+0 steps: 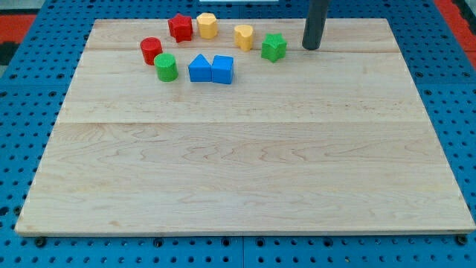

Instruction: Move green star closer to yellow heart

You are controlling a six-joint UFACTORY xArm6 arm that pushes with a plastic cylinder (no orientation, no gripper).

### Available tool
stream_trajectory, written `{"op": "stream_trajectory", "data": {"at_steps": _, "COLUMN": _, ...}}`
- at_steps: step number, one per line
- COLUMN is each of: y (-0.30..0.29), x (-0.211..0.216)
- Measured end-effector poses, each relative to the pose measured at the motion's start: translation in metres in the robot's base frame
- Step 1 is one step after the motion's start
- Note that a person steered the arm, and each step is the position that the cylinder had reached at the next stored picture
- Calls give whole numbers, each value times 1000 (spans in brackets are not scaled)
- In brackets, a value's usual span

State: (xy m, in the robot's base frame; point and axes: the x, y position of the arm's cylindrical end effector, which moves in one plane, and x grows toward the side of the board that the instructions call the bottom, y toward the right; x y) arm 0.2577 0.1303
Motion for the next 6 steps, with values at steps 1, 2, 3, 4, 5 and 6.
{"op": "stream_trajectory", "data": {"at_steps": 1, "y": -23, "x": 9}}
{"op": "stream_trajectory", "data": {"at_steps": 2, "y": -33, "x": 21}}
{"op": "stream_trajectory", "data": {"at_steps": 3, "y": -43, "x": 13}}
{"op": "stream_trajectory", "data": {"at_steps": 4, "y": -60, "x": -3}}
{"op": "stream_trajectory", "data": {"at_steps": 5, "y": -83, "x": -3}}
{"op": "stream_trajectory", "data": {"at_steps": 6, "y": -90, "x": 9}}
